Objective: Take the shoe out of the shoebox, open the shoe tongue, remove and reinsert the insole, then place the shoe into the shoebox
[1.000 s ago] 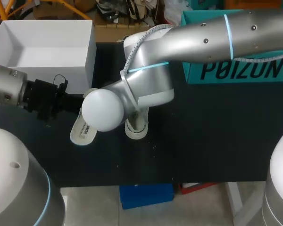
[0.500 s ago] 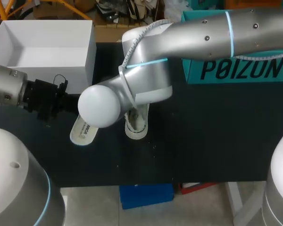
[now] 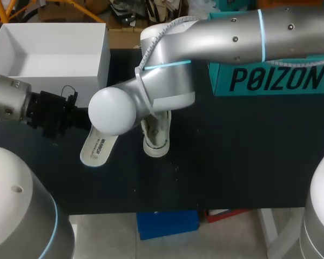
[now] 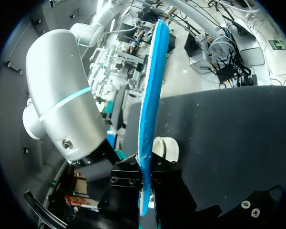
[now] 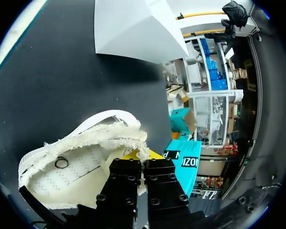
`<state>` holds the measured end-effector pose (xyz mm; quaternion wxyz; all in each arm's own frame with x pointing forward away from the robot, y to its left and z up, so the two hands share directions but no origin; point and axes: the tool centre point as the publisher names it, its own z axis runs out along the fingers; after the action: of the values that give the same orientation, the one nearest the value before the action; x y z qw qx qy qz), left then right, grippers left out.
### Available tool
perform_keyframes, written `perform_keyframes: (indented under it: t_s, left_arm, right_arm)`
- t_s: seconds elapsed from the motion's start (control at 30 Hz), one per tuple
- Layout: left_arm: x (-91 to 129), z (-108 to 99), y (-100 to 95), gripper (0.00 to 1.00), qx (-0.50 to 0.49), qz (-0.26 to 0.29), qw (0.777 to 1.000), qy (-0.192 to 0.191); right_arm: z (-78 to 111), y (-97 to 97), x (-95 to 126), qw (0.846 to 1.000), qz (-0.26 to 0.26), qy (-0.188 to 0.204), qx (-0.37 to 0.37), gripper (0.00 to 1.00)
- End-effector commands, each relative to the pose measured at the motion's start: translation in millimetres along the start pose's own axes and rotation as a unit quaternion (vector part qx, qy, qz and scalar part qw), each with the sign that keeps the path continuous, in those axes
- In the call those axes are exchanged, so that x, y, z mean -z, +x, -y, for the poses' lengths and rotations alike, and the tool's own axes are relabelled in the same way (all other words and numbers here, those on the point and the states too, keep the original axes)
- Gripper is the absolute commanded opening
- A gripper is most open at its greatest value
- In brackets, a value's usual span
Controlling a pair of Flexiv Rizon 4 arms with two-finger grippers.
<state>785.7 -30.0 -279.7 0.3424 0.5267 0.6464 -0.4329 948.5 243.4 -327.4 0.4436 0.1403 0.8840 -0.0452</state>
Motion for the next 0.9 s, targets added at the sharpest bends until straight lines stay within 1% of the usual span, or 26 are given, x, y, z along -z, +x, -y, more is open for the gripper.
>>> perform_keyframes:
  t_s: [0.03, 0.23, 0.9]
  left_arm:
    - [0.3, 0.2, -0.4, 0.00, 0.000, -0.002, 1.000, 0.000]
    - [0.3, 0.2, -0.4, 0.00, 0.000, -0.002, 1.000, 0.000]
    - [0.3, 0.2, -0.4, 0.00, 0.000, -0.002, 1.000, 0.000]
  right_arm:
    - [-5.9, -2.1, -5.5, 1.000, -0.003, 0.001, 0.002, 0.00]
    - [-13.0, -4.4, -13.0, 1.000, -0.005, -0.001, 0.007, 0.00]
    - [-25.8, 0.1, -35.7, 1.000, -0.013, -0.005, 0.012, 0.00]
